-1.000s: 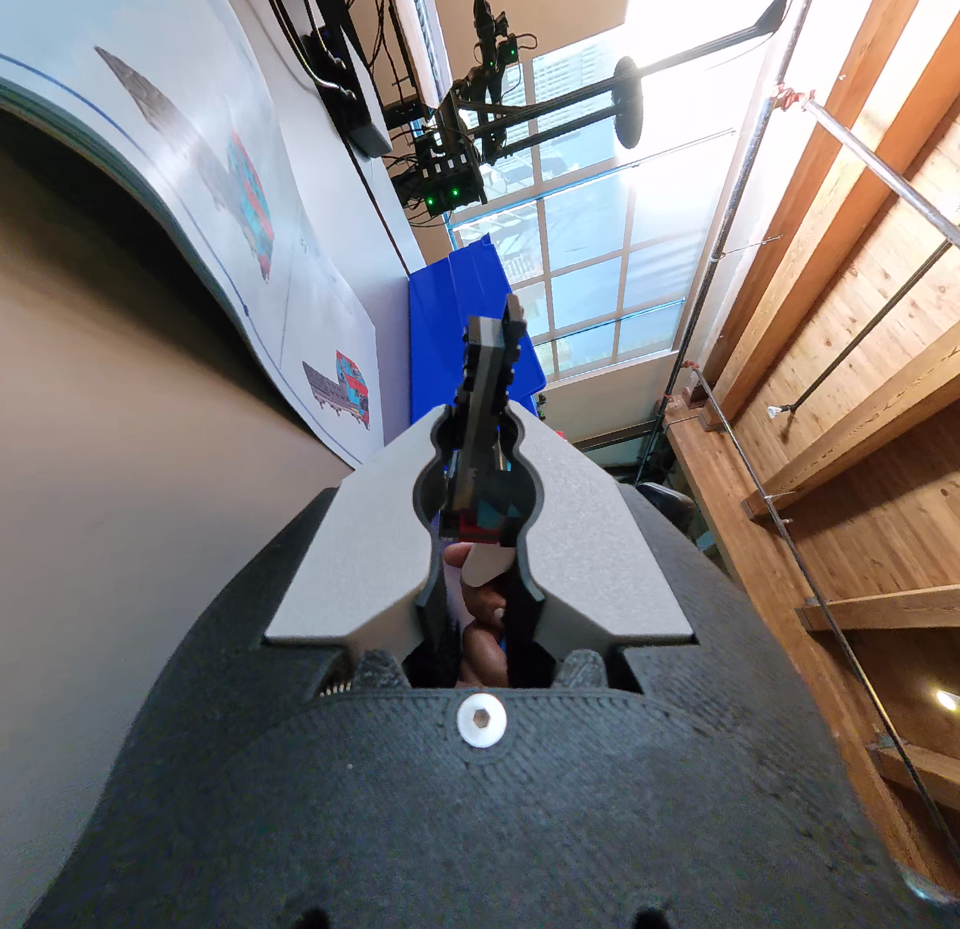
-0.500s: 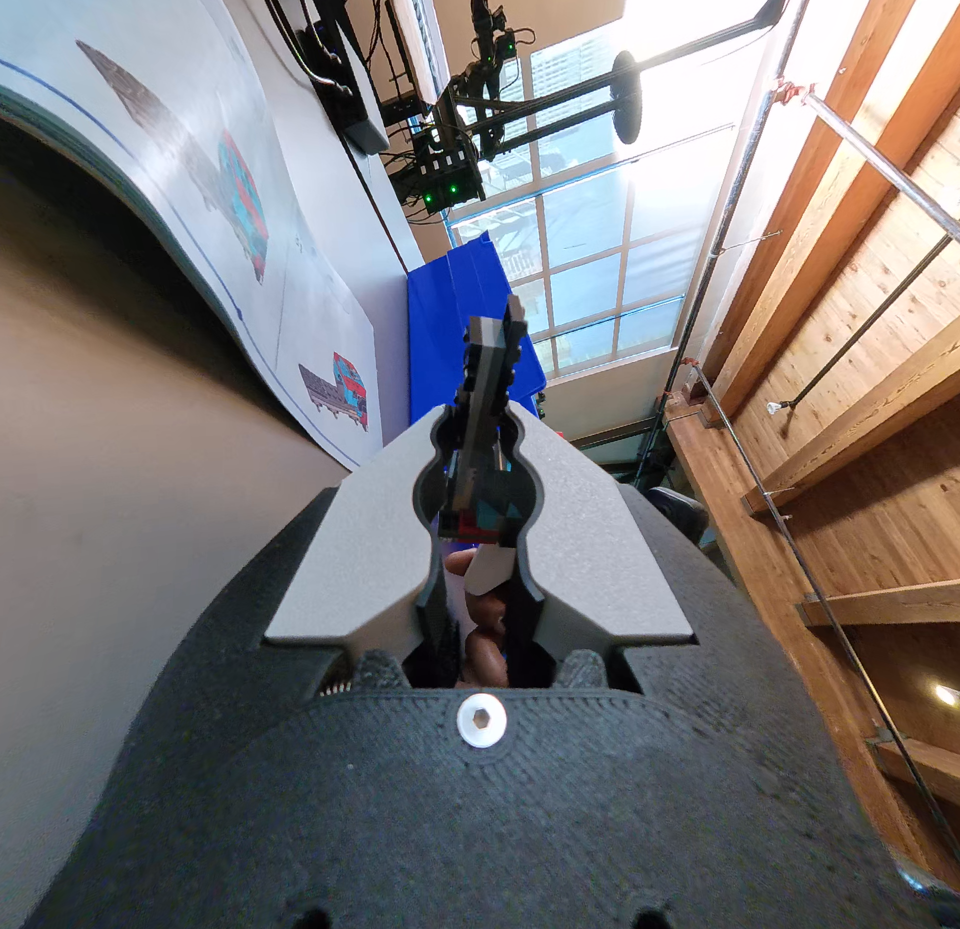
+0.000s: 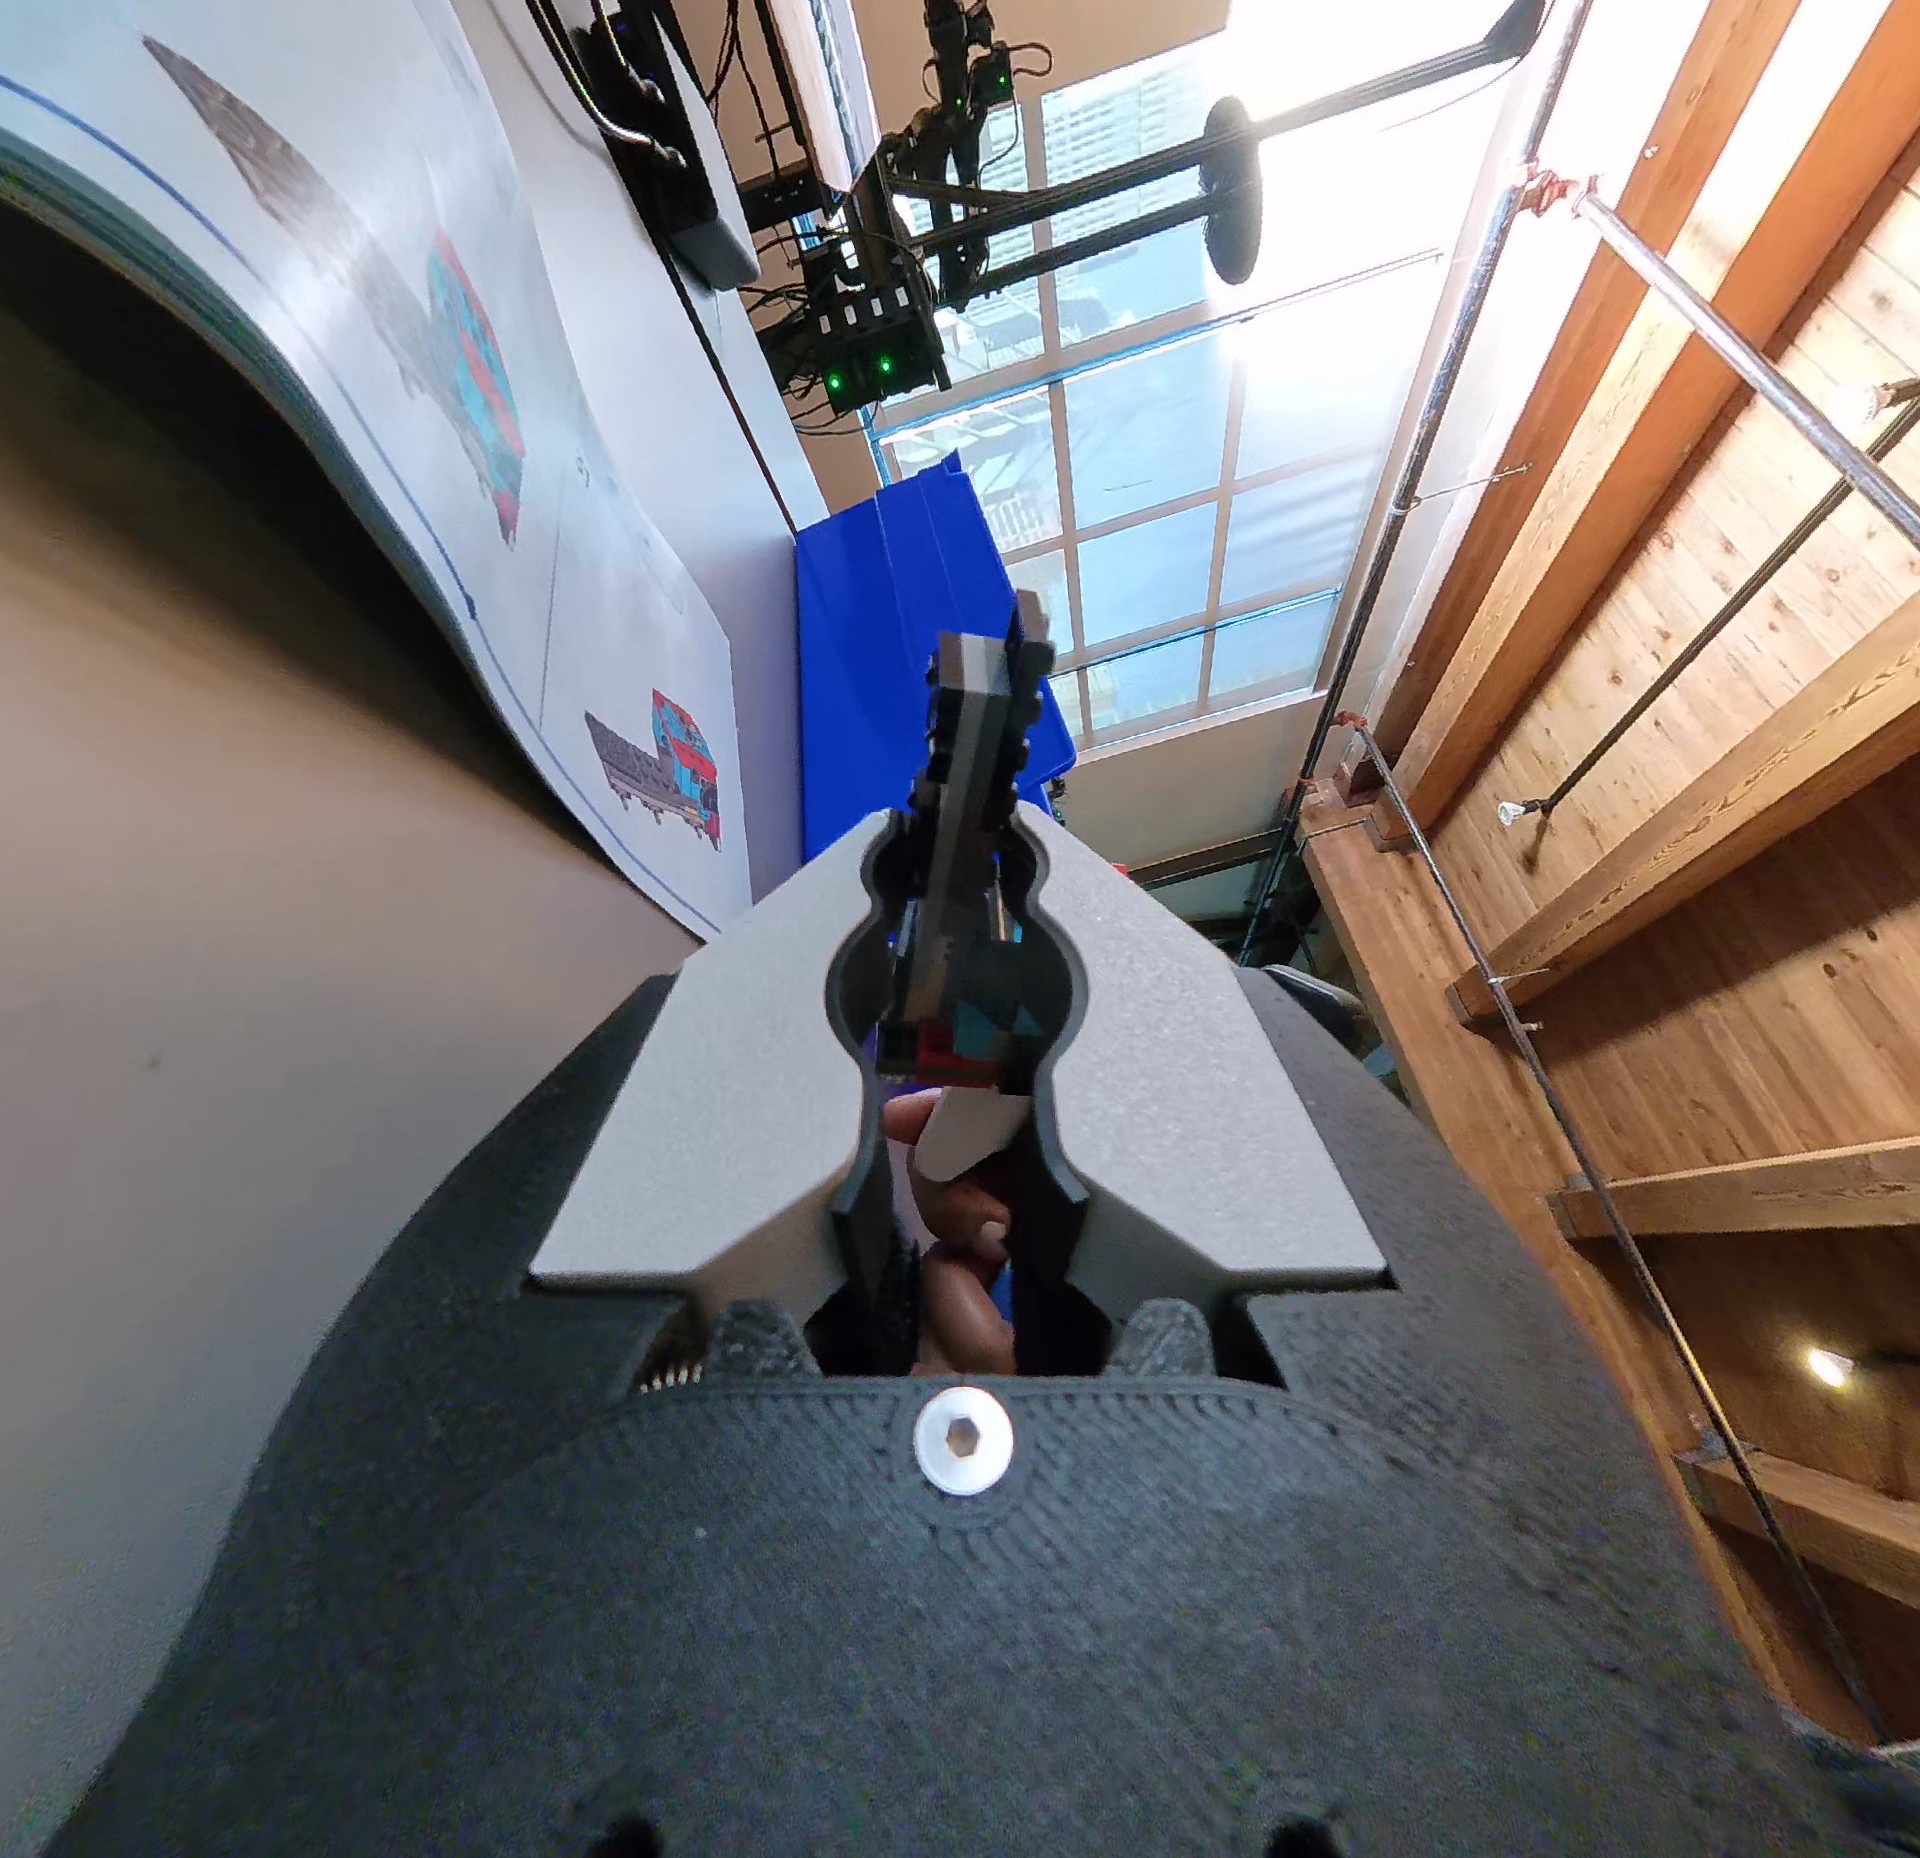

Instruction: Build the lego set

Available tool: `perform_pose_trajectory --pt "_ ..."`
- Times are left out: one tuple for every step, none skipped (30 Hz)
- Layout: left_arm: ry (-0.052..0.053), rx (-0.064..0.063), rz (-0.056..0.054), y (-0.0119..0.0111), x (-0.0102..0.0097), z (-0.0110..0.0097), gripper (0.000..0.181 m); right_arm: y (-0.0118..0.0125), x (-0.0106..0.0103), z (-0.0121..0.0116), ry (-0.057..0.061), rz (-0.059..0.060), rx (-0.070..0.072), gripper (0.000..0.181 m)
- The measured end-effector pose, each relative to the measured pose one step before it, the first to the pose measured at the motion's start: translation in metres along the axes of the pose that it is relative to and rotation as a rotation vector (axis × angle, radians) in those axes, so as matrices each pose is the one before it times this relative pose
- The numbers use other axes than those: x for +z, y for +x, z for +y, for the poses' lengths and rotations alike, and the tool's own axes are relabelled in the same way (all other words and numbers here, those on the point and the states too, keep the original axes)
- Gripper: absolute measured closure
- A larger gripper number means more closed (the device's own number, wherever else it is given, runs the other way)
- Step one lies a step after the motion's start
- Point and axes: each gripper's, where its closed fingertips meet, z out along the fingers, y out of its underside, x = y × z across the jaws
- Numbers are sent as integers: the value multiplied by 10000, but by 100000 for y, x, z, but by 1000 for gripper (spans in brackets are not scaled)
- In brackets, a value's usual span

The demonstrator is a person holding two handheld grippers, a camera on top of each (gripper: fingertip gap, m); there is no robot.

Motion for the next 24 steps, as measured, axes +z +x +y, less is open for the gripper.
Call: perform_pose_trajectory --pt "-6 -42 26 13 -22 -4 164 14 -30 -40 23 -47 70 144" --pt "-8 -49 33 13 -20 -12 164 23 -3 -29 18 -39 64 144" --pt "-6 -53 35 16 -23 -24 164 -17 7 -24 6 -53 50 144" --pt "-2 -57 33 5 -13 -32 164 -35 36 -11 -2 -59 33 144" --pt "-3 -59 32 -2 -24 -23 164 -4 22 0 -5 -34 34 144" --pt "-8 -55 27 -4 -4 -20 164 6 34 -21 0 -25 35 144" --pt "-10 -45 18 -2 1 -13 164 22 22 -20 6 -22 38 144" --pt "-7 -34 15 -3 -5 -16 164 41 18 -33 11 -12 45 144" --pt "-6 -26 12 -1 1 -10 164 31 21 -21 1 -16 45 144" --pt "-8 -20 11 -5 4 1 164 29 26 -3 -12 -26 44 144" --pt "-7 -18 12 6 6 -3 164 5 17 -6 -7 -22 37 144" --pt "-1 -23 12 -1 -5 -13 164 16 8 -4 -3 -16 27 144" --pt "4 -27 10 -3 8 -25 164 -4 17 3 -10 -21 18 144" --pt "4 -24 8 -8 -5 -30 164 -12 4 14 -8 -21 13 144" --pt "6 -17 5 -2 -3 -12 164 -5 7 -4 -1 -14 9 144" --pt "5 -11 1 -15 1 -24 164 -20 -6 7 1 -21 1 144" --pt "-2 -4 -1 -1 8 -2 164 -28 -10 -10 2 -21 -6 143" --pt "-5 1 -4 -8 5 3 164 -29 0 4 7 -16 -11 143" --pt "-2 5 -6 -3 13 5 164 -29 -13 -1 5 -15 -12 143" --pt "-2 6 -6 -6 17 -8 164 -15 -10 -9 6 -8 -9 143" --pt "-5 6 -2 -7 10 11 164 -24 -11 5 1 -17 -5 143" --pt "-4 3 0 4 16 -6 164 -25 0 0 0 -20 -5 142" --pt "0 -3 1 -9 8 -2 164 -16 -18 -12 8 -10 -6 142" --pt "2 -5 1 1 5 -15 164 -15 -13 -9 12 -12 -4 141"
